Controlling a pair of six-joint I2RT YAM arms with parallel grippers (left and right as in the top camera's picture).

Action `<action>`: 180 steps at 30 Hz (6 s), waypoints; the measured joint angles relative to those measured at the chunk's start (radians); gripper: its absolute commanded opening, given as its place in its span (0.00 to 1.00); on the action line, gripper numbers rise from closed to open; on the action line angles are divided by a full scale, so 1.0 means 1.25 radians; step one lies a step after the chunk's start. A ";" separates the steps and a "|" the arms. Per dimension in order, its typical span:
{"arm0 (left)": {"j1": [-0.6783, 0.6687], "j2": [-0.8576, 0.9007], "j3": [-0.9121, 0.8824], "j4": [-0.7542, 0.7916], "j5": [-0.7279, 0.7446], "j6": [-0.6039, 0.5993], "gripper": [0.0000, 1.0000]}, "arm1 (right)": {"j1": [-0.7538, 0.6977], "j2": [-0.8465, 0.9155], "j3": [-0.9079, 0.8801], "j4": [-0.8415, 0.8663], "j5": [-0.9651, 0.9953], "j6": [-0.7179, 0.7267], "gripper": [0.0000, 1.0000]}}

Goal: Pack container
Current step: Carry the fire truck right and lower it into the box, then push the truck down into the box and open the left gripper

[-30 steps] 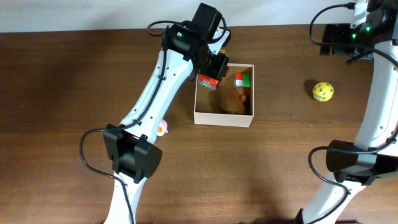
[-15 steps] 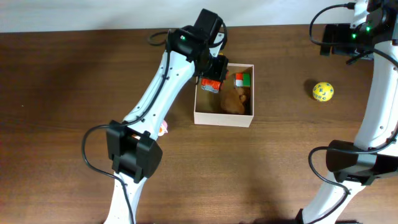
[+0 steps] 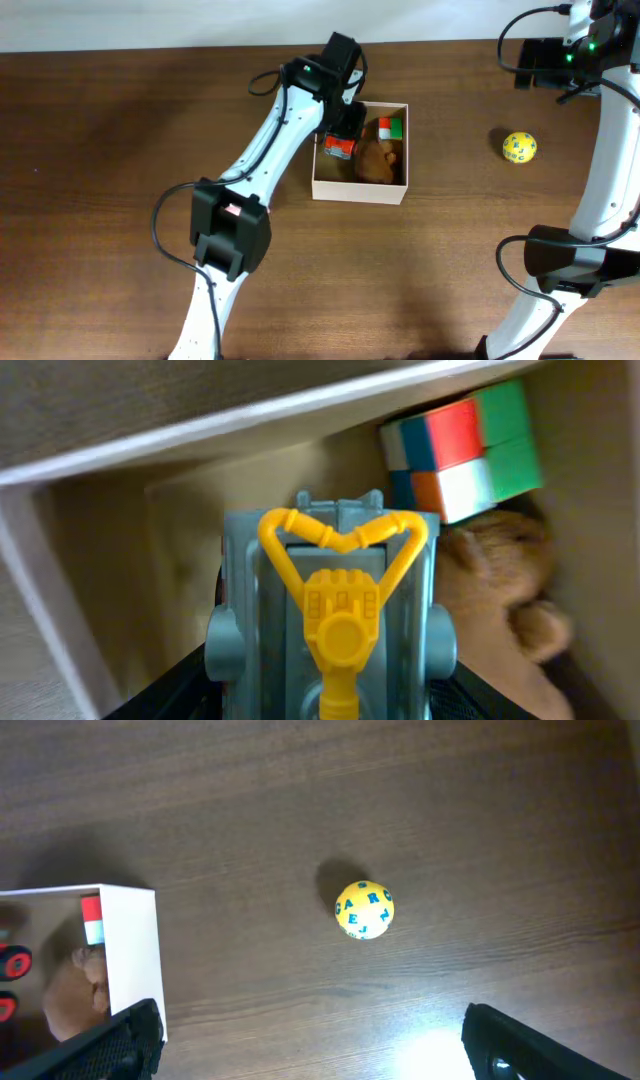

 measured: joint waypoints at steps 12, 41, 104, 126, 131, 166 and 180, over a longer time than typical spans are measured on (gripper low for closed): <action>0.000 0.013 -0.005 0.018 -0.061 0.000 0.40 | 0.000 0.000 0.000 0.000 0.000 0.001 0.99; -0.002 0.045 -0.005 0.082 -0.093 0.000 0.41 | 0.000 0.000 0.000 0.000 0.000 0.000 0.99; -0.058 0.066 0.174 -0.076 -0.050 -0.014 0.09 | 0.000 0.000 0.000 0.000 0.000 0.000 0.99; -0.058 0.152 0.177 -0.046 -0.090 -0.014 0.11 | 0.000 0.000 0.000 0.000 0.000 0.000 0.99; -0.058 0.152 0.177 -0.046 -0.122 -0.014 0.11 | 0.000 0.000 0.000 0.000 0.000 0.001 0.99; -0.058 0.152 0.177 -0.019 -0.174 -0.013 0.18 | 0.000 0.000 0.000 0.000 0.000 0.001 0.99; -0.058 0.152 0.177 -0.004 -0.237 -0.013 0.17 | 0.000 0.000 0.000 0.000 0.000 0.000 0.99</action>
